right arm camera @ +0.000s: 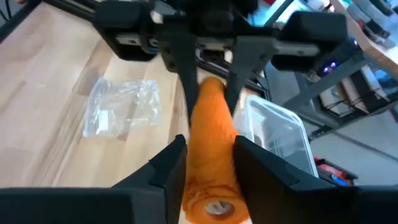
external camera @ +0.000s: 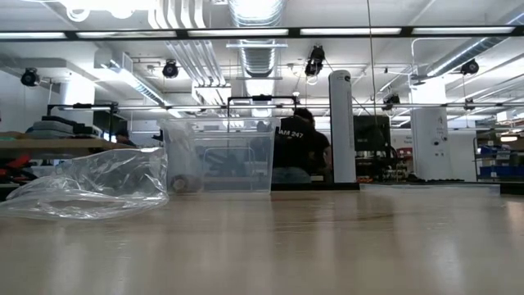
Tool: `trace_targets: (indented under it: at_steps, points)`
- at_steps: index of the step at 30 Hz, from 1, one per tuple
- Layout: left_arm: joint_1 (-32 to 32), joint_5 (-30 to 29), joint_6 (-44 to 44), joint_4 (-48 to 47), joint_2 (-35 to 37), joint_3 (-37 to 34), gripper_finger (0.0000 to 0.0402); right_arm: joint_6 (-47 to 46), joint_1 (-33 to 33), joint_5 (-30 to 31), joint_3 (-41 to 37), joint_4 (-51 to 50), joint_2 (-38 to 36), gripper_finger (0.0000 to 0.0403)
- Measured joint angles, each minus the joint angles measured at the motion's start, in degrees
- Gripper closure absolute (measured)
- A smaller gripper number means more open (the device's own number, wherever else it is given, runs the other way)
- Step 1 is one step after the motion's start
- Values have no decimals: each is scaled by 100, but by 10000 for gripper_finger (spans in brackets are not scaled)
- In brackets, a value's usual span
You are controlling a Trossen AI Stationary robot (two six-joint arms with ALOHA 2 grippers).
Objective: Roll bandage
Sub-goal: Roll the orange bandage
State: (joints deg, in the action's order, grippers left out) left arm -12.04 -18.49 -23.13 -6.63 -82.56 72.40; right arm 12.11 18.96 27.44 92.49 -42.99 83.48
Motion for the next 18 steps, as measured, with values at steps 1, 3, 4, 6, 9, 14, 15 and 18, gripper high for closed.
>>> trace_targets:
  at_steps: [1,3,4,6,9,14,15,18]
  points:
    - [-44,-17,2,-3,0,36,332,-42,-13,-2,0,-47,-10,282]
    - [-121,-59,0,-37,0,108,332,-80,-12,-3,13,-44,-16,293]
    - [-156,-95,1,-57,0,148,333,-84,-8,-27,13,-39,-21,298]
    - [-200,-126,-7,-52,0,181,339,-89,-4,-111,13,-49,-33,307]
    - [-227,-150,-31,-59,11,190,344,-112,-8,-103,15,-62,-35,314]
    - [-241,-147,-31,-48,21,190,334,-150,-8,-74,11,-40,-66,294]
    - [-242,-157,-31,-44,22,190,333,-168,-10,-59,7,-35,-81,286]
    - [-248,-158,-33,-4,22,195,335,-182,-8,-42,3,-36,-114,262]
